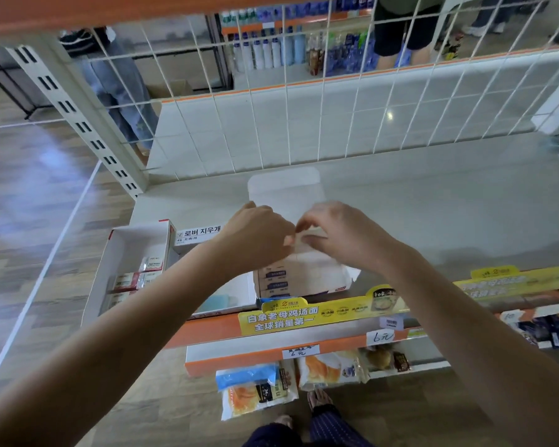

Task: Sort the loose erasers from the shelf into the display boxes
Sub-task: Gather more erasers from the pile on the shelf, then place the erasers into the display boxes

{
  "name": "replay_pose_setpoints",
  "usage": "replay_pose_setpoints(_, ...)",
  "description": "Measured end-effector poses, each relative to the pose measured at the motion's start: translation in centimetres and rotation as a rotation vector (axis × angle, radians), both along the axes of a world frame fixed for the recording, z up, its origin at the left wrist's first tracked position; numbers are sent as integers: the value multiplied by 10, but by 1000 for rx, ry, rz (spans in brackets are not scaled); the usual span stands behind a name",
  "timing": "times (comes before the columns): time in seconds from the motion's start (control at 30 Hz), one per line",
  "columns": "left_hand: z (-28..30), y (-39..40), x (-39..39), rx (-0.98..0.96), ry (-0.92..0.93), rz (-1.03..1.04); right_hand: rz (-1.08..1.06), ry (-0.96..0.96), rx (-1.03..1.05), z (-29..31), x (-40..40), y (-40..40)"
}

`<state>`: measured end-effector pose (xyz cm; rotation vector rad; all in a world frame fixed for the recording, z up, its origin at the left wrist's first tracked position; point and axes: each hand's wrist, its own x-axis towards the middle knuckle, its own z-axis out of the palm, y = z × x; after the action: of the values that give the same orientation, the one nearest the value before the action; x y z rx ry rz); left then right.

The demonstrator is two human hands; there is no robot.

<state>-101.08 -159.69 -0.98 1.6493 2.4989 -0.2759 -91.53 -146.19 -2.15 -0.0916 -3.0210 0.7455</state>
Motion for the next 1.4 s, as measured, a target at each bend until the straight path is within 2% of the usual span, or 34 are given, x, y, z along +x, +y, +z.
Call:
replay_pose_setpoints(0.1, 10, 17, 3, 100, -13, -12, -138, 104, 70, 8, 11, 13)
replay_pose_setpoints(0.23, 19, 56, 22, 161, -22, -63, -395, 133, 104, 9, 40, 34)
replay_pose_setpoints(0.43, 24, 132, 91, 187, -10, -214, -723, 65, 125, 5, 110, 76)
replay_pose_setpoints(0.6, 28, 201, 156, 198, -10, -332, -920, -85, 119, 4, 183, 129)
replay_pose_setpoints(0.8, 26, 311, 244, 193, -19, -419, -1027, -134, 75, 0, 281, 219)
replay_pose_setpoints(0.9, 25, 371, 295, 187, -72, -445, -1087, -100, 70, -4, 327, 269)
replay_pose_setpoints(1.0, 21, 425, 331, 206, -29, -475, -1104, -118, 83, -5, 367, 315)
replay_pose_setpoints(1.17, 4, 495, 348, 224, -96, -417, -1111, -132, 73, -15, 401, 387)
replay_pose_setpoints(1.4, -29, 592, 336, 328, -194, -354, -1111, -121, 48, -22, 405, 483)
